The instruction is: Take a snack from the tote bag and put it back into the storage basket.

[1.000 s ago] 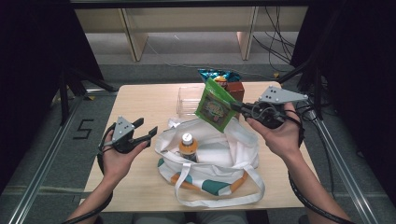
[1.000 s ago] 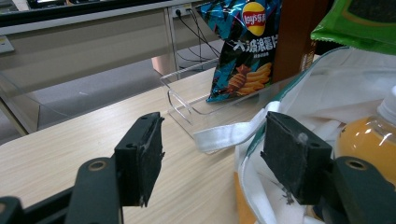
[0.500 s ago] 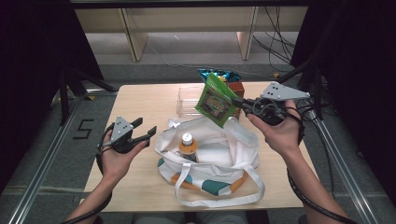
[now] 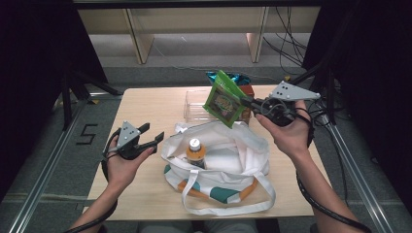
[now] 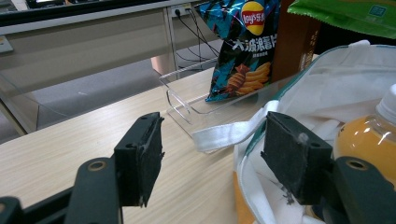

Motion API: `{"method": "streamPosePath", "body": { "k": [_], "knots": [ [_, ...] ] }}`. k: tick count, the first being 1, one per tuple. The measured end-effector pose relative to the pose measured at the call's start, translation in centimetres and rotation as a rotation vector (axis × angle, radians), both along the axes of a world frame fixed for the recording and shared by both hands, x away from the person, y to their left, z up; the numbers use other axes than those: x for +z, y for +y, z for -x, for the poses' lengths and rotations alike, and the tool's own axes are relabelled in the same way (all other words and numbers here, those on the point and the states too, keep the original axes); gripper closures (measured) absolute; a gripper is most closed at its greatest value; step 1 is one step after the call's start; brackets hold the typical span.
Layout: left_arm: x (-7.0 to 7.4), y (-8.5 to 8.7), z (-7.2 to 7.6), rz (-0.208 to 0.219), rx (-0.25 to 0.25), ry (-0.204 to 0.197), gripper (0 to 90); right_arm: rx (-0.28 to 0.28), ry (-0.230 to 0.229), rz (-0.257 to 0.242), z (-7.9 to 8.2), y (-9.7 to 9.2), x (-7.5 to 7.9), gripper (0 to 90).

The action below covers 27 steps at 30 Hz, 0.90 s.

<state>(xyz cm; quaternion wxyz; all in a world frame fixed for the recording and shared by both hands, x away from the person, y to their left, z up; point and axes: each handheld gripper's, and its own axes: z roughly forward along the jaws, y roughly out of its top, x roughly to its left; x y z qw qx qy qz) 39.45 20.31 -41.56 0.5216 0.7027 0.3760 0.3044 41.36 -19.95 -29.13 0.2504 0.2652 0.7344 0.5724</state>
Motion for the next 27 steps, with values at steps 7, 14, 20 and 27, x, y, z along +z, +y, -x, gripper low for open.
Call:
{"method": "streamPosePath", "body": {
  "k": [7, 14, 20, 27],
  "knots": [
    [0.0, -0.1, 0.0, -0.002, -0.002, -0.004, 36.4, -0.01, -0.006, -0.006, -0.3, 0.1, -0.1, 90.0],
    [0.2, 0.3, 0.0, -0.003, 0.009, -0.013, 36.3, -0.011, -0.009, -0.015, -0.8, 0.4, -0.3, 90.0],
    [0.3, 0.4, 0.0, 0.002, 0.012, -0.01, 36.3, -0.015, -0.003, -0.015, -1.2, 0.7, -0.4, 90.0],
    [0.3, 0.4, 0.0, 0.005, 0.017, -0.01, 35.9, -0.015, -0.017, -0.006, -1.7, 0.8, -0.5, 90.0]
  ]
}}
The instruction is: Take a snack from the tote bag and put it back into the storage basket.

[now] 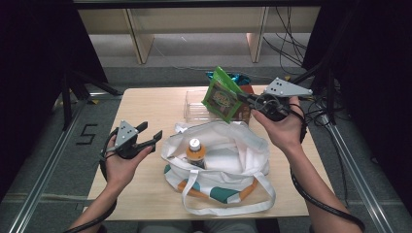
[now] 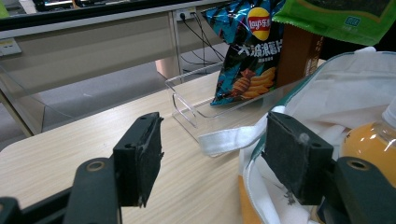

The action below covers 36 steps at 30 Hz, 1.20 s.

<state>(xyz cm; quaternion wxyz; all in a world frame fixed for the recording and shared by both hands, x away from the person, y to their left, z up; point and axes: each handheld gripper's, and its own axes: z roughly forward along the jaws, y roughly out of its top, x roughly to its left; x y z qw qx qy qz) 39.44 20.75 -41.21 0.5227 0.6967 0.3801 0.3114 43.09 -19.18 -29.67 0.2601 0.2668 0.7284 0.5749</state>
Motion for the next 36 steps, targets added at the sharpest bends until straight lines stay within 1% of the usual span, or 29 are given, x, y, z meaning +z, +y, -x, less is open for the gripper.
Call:
{"method": "streamPosePath", "body": {
  "k": [2, 3, 4, 5, 6, 8, 9, 11, 12, 13, 14, 16, 18, 19, 20, 23, 24, 25, 26, 28, 29, 30, 31, 33, 36],
  "knots": [
    [0.0, 0.0, 0.0, -0.001, 0.001, -0.002, 35.9, 0.0, 0.009, -0.003, -0.1, 0.0, 0.0, 90.0],
    [0.0, 0.0, 0.0, -0.001, 0.002, -0.001, 35.9, -0.007, -0.001, -0.003, -0.3, 0.0, -0.1, 90.0],
    [-0.1, -0.1, 0.0, 0.003, -0.006, -0.006, 36.0, -0.007, -0.001, -0.005, -0.4, 0.0, -0.2, 90.0],
    [-0.1, -0.1, 0.1, -0.003, -0.003, -0.002, 35.9, -0.01, -0.008, -0.001, -0.6, -0.1, -0.2, 90.0],
    [-0.1, -0.1, 0.1, -0.003, -0.003, -0.002, 36.0, -0.006, 0.009, -0.01, -0.6, 0.0, -0.3, 90.0],
    [-0.1, -0.2, 0.1, -0.001, -0.004, -0.005, 36.0, -0.008, 0.014, -0.009, -0.7, 0.1, -0.4, 90.0],
    [-0.1, -0.1, 0.0, 0.001, -0.003, -0.007, 36.0, -0.013, 0.017, 0.002, -0.9, 0.1, -0.5, 90.0],
    [-0.1, -0.1, 0.0, 0.001, 0.0, -0.008, 36.1, -0.008, 0.028, -0.003, -1.1, 0.2, -0.5, 90.0],
    [-0.1, -0.1, 0.0, 0.001, 0.0, -0.008, 36.1, -0.008, 0.028, -0.003, -1.1, 0.2, -0.5, 90.0],
    [-0.2, -0.1, 0.0, 0.001, 0.001, -0.007, 36.1, -0.003, 0.012, 0.004, -1.4, 0.3, -0.5, 90.0],
    [-0.2, 0.0, 0.0, 0.001, 0.001, -0.007, 36.0, -0.007, 0.015, 0.003, -1.4, 0.4, -0.5, 90.0],
    [-0.2, 0.0, 0.0, 0.004, 0.0, -0.01, 36.0, -0.015, 0.001, 0.009, -1.6, 0.4, -0.5, 90.0],
    [-0.1, 0.0, 0.0, -0.001, 0.001, -0.008, 36.0, -0.016, 0.003, 0.01, -1.7, 0.5, -0.5, 90.0],
    [-0.1, 0.0, 0.0, -0.001, 0.0, -0.008, 36.0, -0.019, 0.014, 0.004, -1.7, 0.5, -0.5, 90.0],
    [-0.1, 0.0, 0.0, -0.001, 0.0, -0.008, 36.1, -0.019, 0.014, 0.004, -1.7, 0.5, -0.5, 90.0],
    [-0.1, 0.1, 0.0, 0.007, 0.0, -0.009, 36.2, -0.018, 0.017, 0.003, -1.9, 0.5, -0.6, 90.0],
    [-0.1, 0.1, 0.0, 0.006, 0.0, -0.009, 36.3, -0.022, 0.01, 0.006, -2.0, 0.5, -0.7, 90.0],
    [-0.1, 0.1, -0.1, 0.006, 0.0, -0.01, 36.3, -0.022, 0.018, -0.003, -2.1, 0.5, -0.7, 90.0],
    [-0.1, 0.1, -0.1, 0.006, 0.0, -0.008, 36.3, -0.026, 0.016, -0.001, -2.1, 0.5, -0.7, 90.0],
    [-0.1, 0.0, -0.1, 0.006, 0.0, -0.007, 36.2, -0.029, 0.003, -0.007, -2.2, 0.5, -0.9, 90.0],
    [0.0, 0.0, 0.0, 0.004, -0.002, -0.011, 36.2, -0.027, 0.015, -0.003, -2.2, 0.5, -1.0, 90.0],
    [0.0, 0.0, 0.0, 0.004, -0.002, -0.011, 36.2, -0.029, 0.01, 0.004, -2.3, 0.5, -1.0, 90.0],
    [0.1, 0.0, 0.0, 0.006, -0.002, -0.012, 36.3, -0.029, 0.015, 0.0, -2.3, 0.6, -1.1, 90.0],
    [0.1, 0.0, 0.0, 0.005, -0.001, -0.014, 36.3, -0.029, 0.004, 0.004, -2.5, 0.6, -1.0, 90.0],
    [0.0, 0.0, 0.0, 0.008, -0.002, -0.012, 36.3, -0.033, 0.008, -0.001, -2.5, 0.6, -0.9, 90.0]
  ]
}}
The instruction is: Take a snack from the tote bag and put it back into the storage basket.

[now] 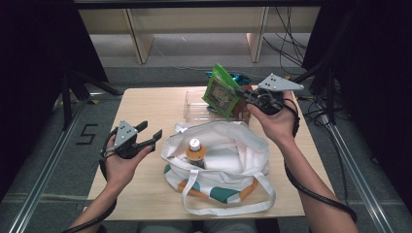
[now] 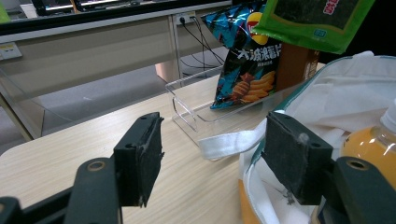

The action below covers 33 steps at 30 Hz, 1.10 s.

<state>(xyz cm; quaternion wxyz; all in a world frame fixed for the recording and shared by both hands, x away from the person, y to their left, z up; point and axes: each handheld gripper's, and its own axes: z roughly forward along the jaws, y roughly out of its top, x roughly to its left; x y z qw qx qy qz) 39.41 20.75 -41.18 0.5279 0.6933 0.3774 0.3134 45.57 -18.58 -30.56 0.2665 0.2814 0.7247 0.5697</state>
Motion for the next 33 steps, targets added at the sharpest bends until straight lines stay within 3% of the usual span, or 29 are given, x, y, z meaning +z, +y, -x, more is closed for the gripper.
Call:
{"method": "streamPosePath", "body": {
  "k": [33],
  "knots": [
    [-0.1, -0.1, 0.1, 0.006, -0.011, -0.004, 36.6, -0.023, 0.005, 0.002, -1.7, 1.0, -0.9, 90.0]
  ]
}}
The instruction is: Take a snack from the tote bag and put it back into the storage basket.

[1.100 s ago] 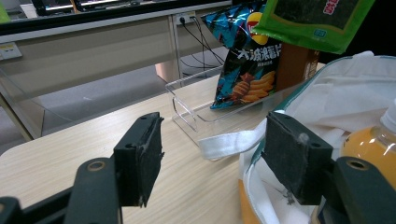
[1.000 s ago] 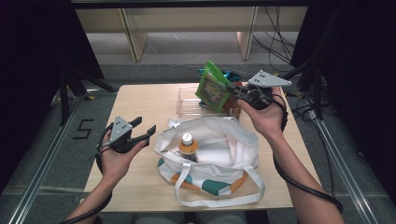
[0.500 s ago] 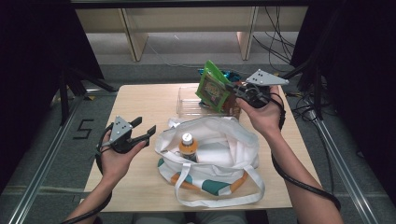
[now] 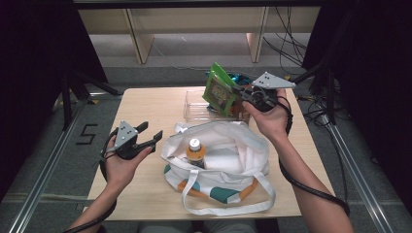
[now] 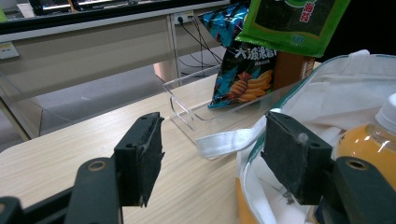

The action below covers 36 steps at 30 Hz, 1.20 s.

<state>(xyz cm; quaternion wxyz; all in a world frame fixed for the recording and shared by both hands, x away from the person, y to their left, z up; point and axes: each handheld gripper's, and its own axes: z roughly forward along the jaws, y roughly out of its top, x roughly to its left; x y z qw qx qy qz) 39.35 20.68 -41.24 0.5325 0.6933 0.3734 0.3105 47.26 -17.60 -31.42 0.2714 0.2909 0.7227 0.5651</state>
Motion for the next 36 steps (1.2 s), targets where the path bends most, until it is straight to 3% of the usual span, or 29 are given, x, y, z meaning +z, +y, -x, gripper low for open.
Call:
{"method": "streamPosePath", "body": {
  "k": [36],
  "knots": [
    [0.0, 0.2, 0.1, -0.007, 0.014, 0.002, 36.6, -0.061, -0.019, 0.034, -1.7, 0.8, -1.5, 90.0]
  ]
}}
